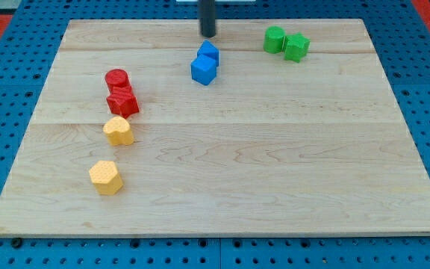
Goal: Separate the green circle from the green star
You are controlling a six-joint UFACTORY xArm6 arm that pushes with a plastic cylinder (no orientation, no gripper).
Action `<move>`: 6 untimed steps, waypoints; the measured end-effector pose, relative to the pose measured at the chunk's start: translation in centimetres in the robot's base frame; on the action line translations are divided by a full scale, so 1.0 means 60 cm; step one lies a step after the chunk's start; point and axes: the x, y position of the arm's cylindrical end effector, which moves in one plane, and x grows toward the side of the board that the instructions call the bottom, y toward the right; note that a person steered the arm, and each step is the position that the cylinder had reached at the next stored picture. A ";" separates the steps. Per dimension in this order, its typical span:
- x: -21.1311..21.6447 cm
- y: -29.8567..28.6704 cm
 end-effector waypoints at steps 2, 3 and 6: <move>0.039 0.177; 0.108 0.154; 0.149 0.152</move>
